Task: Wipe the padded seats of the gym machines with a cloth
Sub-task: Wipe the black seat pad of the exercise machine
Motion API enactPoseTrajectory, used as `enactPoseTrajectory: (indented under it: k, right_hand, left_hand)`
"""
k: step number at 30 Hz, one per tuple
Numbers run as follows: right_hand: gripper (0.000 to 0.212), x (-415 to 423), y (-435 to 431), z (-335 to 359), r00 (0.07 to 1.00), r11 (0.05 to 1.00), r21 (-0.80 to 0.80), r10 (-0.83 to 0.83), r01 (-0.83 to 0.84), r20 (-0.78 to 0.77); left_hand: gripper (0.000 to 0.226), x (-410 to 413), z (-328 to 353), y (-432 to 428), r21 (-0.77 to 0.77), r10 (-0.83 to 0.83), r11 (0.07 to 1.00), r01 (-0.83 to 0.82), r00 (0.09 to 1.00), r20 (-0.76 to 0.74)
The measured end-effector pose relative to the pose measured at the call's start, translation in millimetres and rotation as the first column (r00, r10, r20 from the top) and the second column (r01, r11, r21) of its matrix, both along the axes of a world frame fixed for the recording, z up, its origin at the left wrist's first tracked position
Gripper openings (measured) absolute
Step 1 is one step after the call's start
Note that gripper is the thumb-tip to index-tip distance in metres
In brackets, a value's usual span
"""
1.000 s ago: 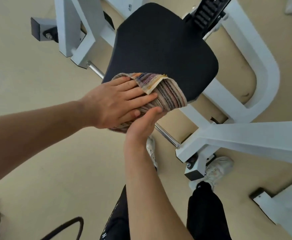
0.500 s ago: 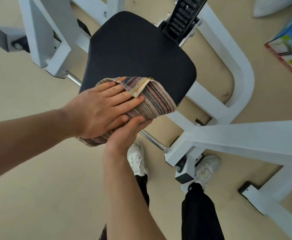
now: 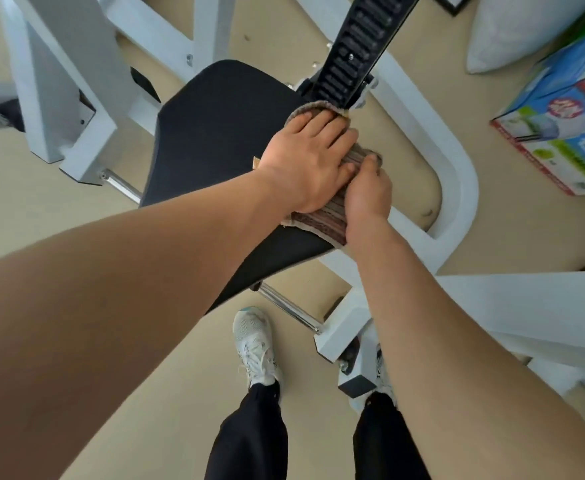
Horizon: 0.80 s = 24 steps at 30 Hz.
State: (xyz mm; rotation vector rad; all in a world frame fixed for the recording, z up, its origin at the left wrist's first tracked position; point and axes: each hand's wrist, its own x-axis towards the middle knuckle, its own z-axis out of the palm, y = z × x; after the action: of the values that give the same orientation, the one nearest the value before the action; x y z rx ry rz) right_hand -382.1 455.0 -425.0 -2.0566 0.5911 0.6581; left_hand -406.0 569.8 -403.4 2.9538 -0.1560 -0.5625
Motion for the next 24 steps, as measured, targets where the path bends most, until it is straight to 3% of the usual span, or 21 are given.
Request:
enactPoseTrajectory:
  k: [2,5,8,10,12,15,20,24]
  right_hand:
    - [0.047,18.4,5.2,8.9,0.984,0.983,-0.046,0.178,-0.179,-0.024]
    - [0.052,45.8,19.5,16.0,0.875,0.862,-0.159,0.482,-0.482,-0.041]
    - [0.056,41.9,10.6,12.3,0.822,0.815,-0.2,0.565,-0.544,0.069]
    - [0.051,18.6,-7.2,5.3,0.894,0.907,-0.097,0.42,-0.409,0.156]
    - [0.044,-12.9,-19.2,2.3,0.978,0.986,0.075,0.138,-0.151,0.155]
    - [0.042,-70.7,-18.0,15.7,0.986,0.949,0.282,-0.159,0.138,0.051]
    - [0.055,-128.9,-5.9,51.0,0.95,0.85,0.437,-0.208,0.293,-0.233]
    - [0.068,-117.8,4.3,57.4,0.956,0.886,0.369,-0.221,0.28,-0.195]
  left_hand:
    - [0.06,12.0,-2.4,9.4,0.038,0.033,0.999,-0.034,0.999,0.034]
    - [0.053,22.8,-4.4,18.9,0.115,0.125,0.985,-0.127,0.992,0.029]
    - [0.054,21.0,-3.1,4.1,0.137,0.226,0.964,-0.226,0.974,0.014]
    - [0.06,12.0,-0.7,-15.1,0.087,0.209,0.974,-0.209,0.978,0.007]
    - [0.062,-8.9,6.4,-29.2,0.019,0.112,0.994,-0.112,0.993,-0.032]
    - [0.063,-58.9,23.8,-22.2,-0.015,-0.046,0.999,0.046,0.997,-0.056]
    - [0.062,-117.5,47.3,33.6,-0.005,-0.122,0.992,0.123,0.984,-0.131]
    - [0.061,-137.0,53.2,30.5,0.023,-0.007,1.0,0.011,0.991,-0.13]
